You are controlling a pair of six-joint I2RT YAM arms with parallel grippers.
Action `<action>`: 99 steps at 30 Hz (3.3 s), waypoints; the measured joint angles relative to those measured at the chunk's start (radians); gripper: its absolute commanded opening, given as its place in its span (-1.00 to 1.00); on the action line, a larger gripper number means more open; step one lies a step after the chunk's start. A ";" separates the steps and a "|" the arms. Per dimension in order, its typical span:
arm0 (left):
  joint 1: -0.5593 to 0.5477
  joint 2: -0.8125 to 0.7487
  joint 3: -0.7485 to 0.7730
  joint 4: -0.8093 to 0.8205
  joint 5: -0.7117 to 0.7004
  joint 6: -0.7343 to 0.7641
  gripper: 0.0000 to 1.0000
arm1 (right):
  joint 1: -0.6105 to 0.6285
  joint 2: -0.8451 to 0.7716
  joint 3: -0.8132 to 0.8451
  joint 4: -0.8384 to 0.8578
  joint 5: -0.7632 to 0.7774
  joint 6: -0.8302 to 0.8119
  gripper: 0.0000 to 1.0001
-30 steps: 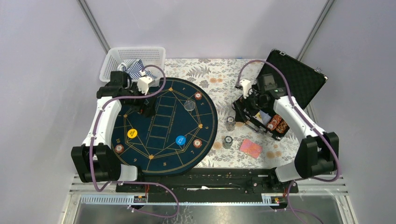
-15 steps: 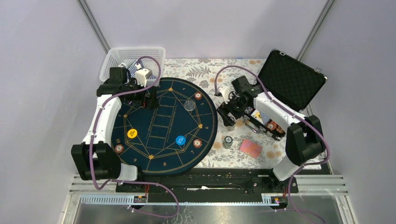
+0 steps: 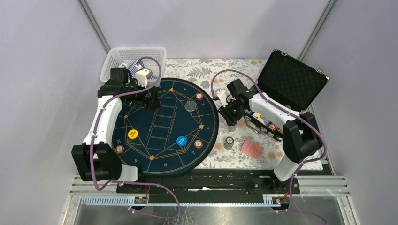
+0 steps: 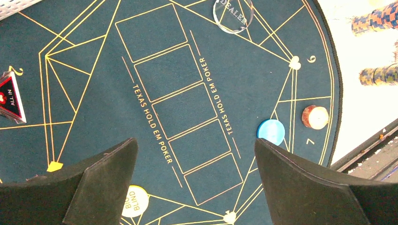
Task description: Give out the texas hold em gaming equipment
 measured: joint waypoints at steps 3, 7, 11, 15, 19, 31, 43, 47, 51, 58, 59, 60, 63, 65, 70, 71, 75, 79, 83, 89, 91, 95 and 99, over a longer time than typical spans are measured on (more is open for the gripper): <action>0.000 0.000 0.000 0.000 -0.002 0.000 0.97 | 0.000 0.000 0.000 0.000 0.009 0.000 -0.10; 0.000 0.000 0.000 0.000 -0.002 0.000 0.97 | 0.001 0.000 0.000 0.000 0.012 0.000 -0.16; 0.000 0.000 0.000 0.000 -0.002 0.000 0.97 | 0.003 -0.004 0.000 -0.001 0.033 0.000 -0.20; 0.000 0.000 0.000 0.000 -0.002 0.000 0.97 | 0.003 -0.011 0.000 -0.001 0.047 0.000 -0.20; 0.000 0.000 0.000 0.000 -0.002 0.000 0.97 | 0.003 -0.019 0.000 -0.002 0.046 0.001 -0.09; 0.000 0.000 -0.017 0.007 -0.010 0.003 0.97 | 0.003 -0.019 0.000 -0.021 0.042 -0.002 0.53; 0.000 0.000 -0.018 0.007 -0.013 0.003 0.97 | 0.003 -0.010 -0.013 -0.008 0.026 -0.004 0.99; 0.000 0.000 -0.018 0.007 -0.013 0.003 0.97 | 0.003 0.019 -0.031 0.017 0.026 -0.008 0.99; 0.000 0.000 -0.022 0.010 -0.013 0.002 0.97 | 0.003 0.052 -0.062 0.047 0.027 -0.013 0.91; 0.000 0.000 -0.043 0.024 -0.017 -0.002 0.97 | 0.003 0.071 -0.106 0.106 0.027 -0.033 0.54; 0.000 0.000 -0.045 0.023 -0.017 -0.002 0.97 | 0.003 0.071 -0.117 0.119 0.027 -0.036 0.51; 0.000 0.000 -0.047 0.024 -0.017 -0.002 0.97 | 0.003 0.072 -0.123 0.126 0.027 -0.039 0.50; 0.000 0.000 -0.048 0.024 -0.017 -0.004 0.97 | 0.003 0.076 -0.145 0.149 0.028 -0.047 0.40; 0.000 0.000 -0.048 0.025 -0.017 -0.004 0.97 | 0.003 0.083 -0.153 0.161 0.029 -0.053 0.25; 0.005 0.000 -0.051 0.032 -0.017 -0.008 0.97 | 0.002 0.087 -0.163 0.184 0.040 -0.064 -0.13; 0.007 0.000 -0.055 0.039 -0.017 -0.010 0.97 | 0.002 0.087 -0.163 0.184 0.041 -0.064 -0.22; 0.023 0.000 -0.066 0.045 -0.016 -0.019 0.97 | 0.003 0.087 -0.163 0.183 0.041 -0.067 -0.56; 0.051 0.000 -0.066 0.048 -0.006 -0.024 0.97 | 0.003 0.087 -0.144 0.142 0.031 -0.067 -0.65; 0.086 0.000 -0.066 0.052 0.001 -0.026 0.97 | 0.003 0.088 -0.047 0.048 0.015 -0.066 -0.67; 0.131 0.020 -0.066 0.053 0.007 -0.038 0.97 | 0.040 0.118 0.212 -0.045 0.001 -0.063 -0.69; 0.155 0.036 -0.065 0.052 0.016 -0.046 0.97 | 0.074 0.149 0.302 -0.066 0.000 -0.060 -0.69; 0.222 0.082 -0.037 0.044 0.037 -0.058 0.97 | 0.150 0.230 0.445 -0.100 -0.002 -0.052 -0.68; 0.300 0.120 0.023 0.034 0.062 -0.060 0.97 | 0.234 0.361 0.605 -0.122 -0.002 -0.036 -0.67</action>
